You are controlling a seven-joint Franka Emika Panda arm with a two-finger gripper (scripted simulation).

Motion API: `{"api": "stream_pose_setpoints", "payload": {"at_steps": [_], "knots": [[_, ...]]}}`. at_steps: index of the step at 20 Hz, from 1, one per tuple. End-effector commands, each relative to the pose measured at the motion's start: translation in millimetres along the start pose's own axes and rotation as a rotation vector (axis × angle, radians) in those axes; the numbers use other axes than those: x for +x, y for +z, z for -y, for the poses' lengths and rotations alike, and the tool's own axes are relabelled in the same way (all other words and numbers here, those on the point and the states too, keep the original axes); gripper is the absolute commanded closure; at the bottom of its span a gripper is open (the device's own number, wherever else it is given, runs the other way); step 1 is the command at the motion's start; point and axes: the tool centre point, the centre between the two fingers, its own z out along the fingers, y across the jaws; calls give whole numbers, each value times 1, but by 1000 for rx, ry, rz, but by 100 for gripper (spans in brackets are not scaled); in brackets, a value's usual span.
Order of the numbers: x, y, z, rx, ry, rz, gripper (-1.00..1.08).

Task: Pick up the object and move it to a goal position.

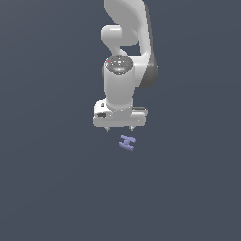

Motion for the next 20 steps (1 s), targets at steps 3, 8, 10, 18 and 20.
{"api": "stream_pose_setpoints", "payload": {"at_steps": [3, 8, 10, 18, 20], "knots": [[0, 0, -1, -2, -3, 1, -92], [-4, 4, -10, -20, -34, 16, -92], [-5, 5, -12, -25, -42, 20, -92], [-5, 5, -12, -24, -48, 20, -92], [-5, 6, -12, -25, -61, 20, -92]]}}
